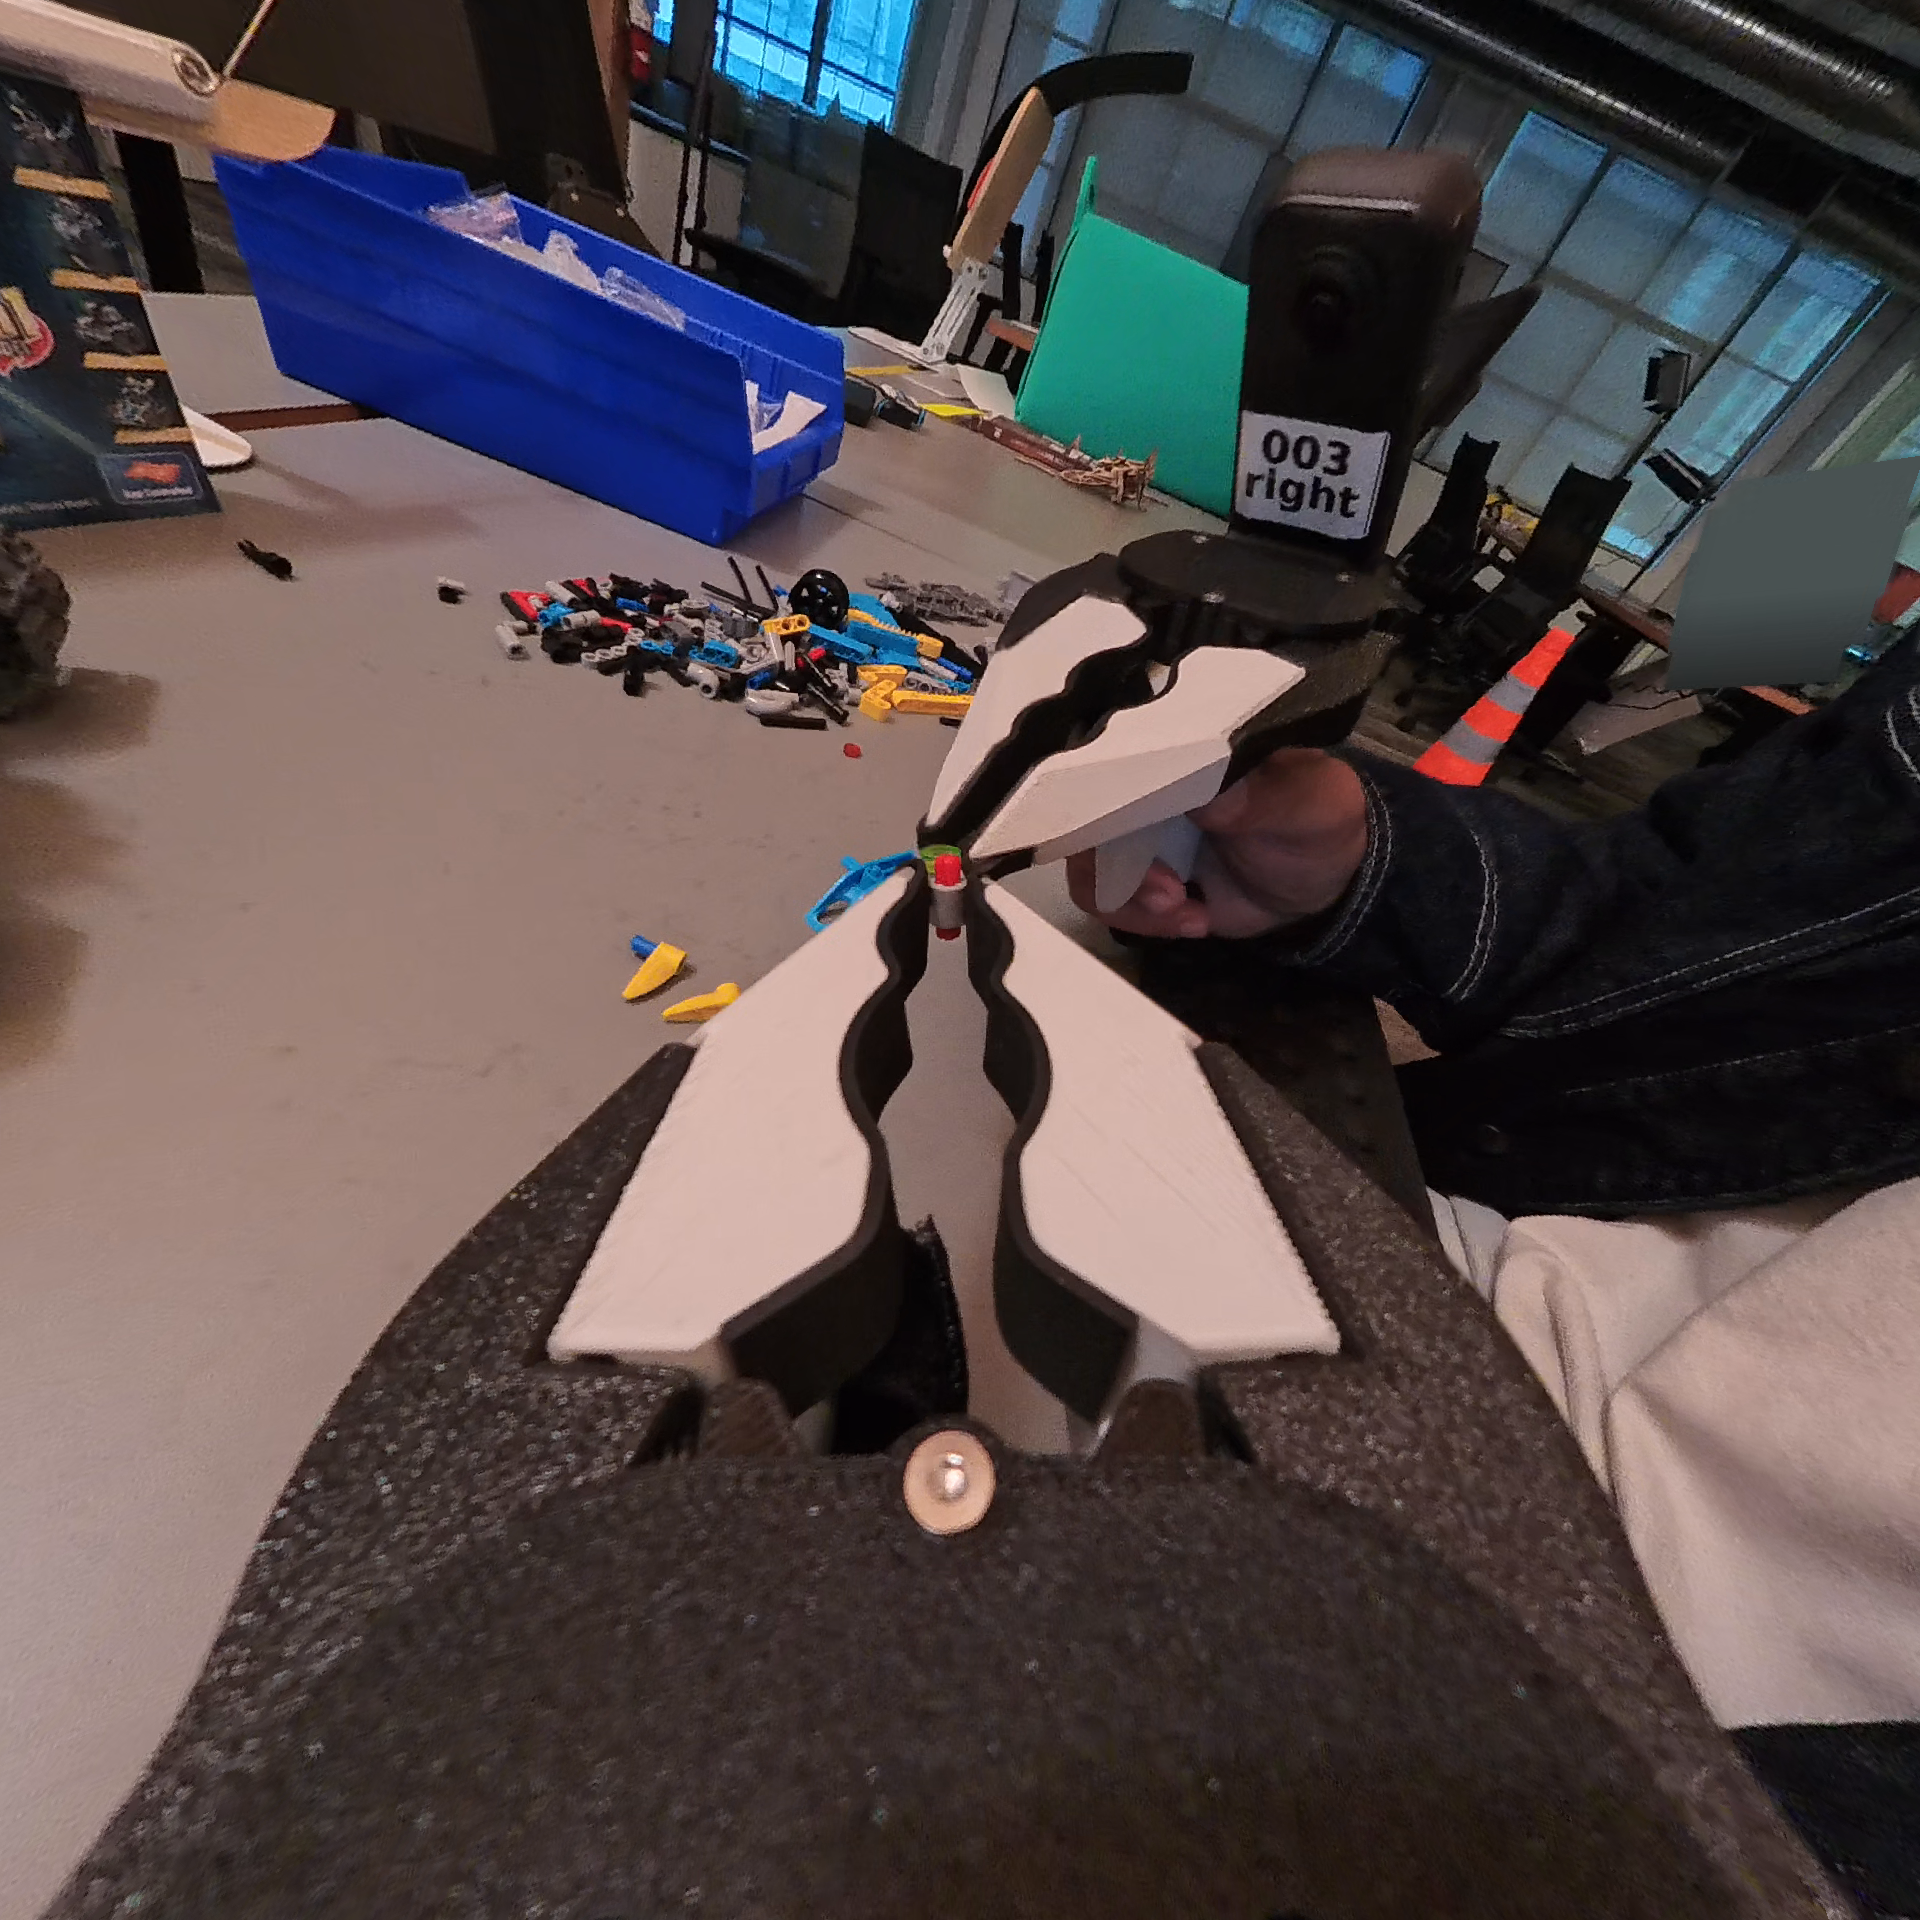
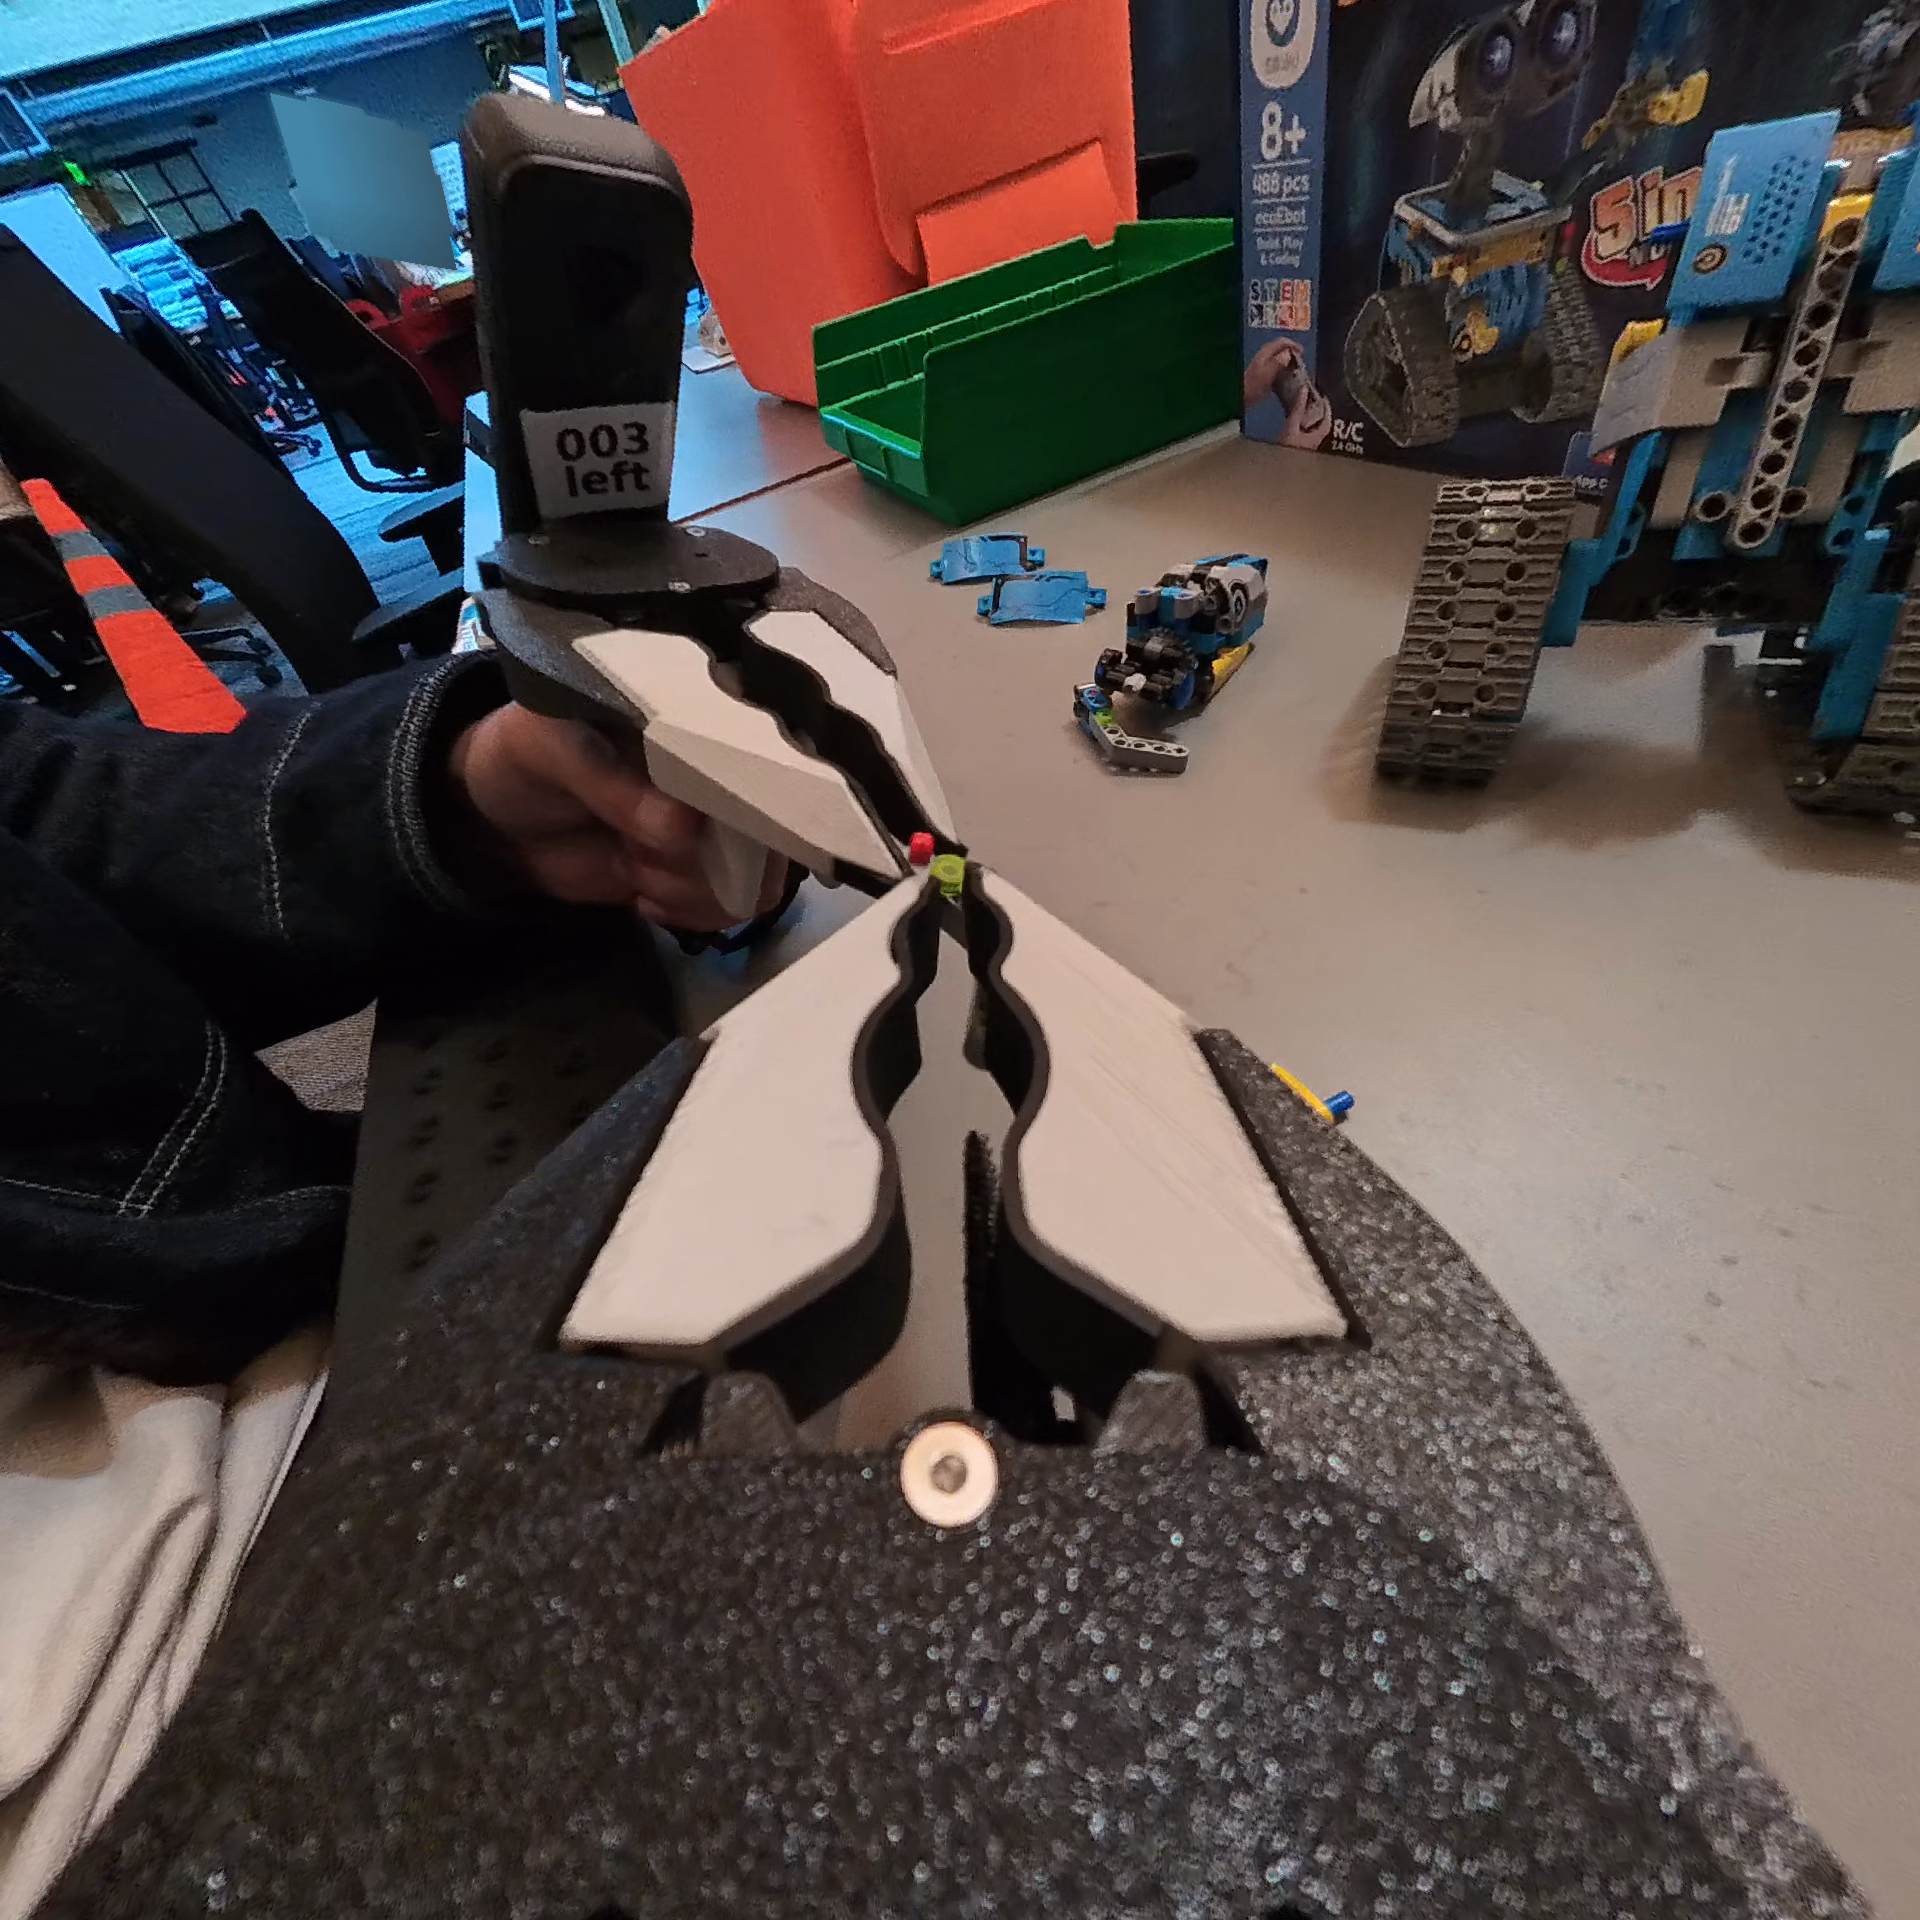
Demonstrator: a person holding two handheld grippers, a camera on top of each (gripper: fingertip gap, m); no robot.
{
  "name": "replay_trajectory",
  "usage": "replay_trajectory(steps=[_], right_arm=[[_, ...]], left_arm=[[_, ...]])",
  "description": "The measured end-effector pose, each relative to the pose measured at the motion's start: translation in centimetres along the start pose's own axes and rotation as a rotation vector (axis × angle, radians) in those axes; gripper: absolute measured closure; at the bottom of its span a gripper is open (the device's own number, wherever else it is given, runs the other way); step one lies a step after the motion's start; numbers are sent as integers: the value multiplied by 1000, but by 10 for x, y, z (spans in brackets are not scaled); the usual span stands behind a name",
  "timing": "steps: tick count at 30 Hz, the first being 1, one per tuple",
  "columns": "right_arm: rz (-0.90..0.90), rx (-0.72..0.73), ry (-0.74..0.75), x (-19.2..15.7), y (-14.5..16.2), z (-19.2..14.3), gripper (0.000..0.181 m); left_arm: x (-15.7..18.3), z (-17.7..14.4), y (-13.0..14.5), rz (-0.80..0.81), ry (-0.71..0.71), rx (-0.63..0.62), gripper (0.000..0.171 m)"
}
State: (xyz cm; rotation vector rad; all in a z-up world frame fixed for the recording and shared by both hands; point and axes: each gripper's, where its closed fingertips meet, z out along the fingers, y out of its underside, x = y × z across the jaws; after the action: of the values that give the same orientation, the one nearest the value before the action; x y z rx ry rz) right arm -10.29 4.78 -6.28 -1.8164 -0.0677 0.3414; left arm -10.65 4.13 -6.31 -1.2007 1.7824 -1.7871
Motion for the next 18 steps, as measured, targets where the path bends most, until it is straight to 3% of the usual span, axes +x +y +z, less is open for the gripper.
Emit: replay_trajectory(steps=[4,6,7,10,13,18], right_arm=[[16,-4,47,8,1,0,174],[88,122,185,39,-17,-16,181],[161,155,149,45,-21,-22,181],[218,172,114,49,-20,-27,181],[228,114,48,39,-12,-17,174],[214,80,-92,14,-7,-10,166]], left_arm=[[-4,2,3,54,-44,-25,166],[18,13,27,116,45,-149,167],[23,20,34,184,32,-185,166],[9,13,19,88,2,-110,167],[17,15,24,118,22,-133,166],[-3,-5,-6,-12,-23,42,166]])
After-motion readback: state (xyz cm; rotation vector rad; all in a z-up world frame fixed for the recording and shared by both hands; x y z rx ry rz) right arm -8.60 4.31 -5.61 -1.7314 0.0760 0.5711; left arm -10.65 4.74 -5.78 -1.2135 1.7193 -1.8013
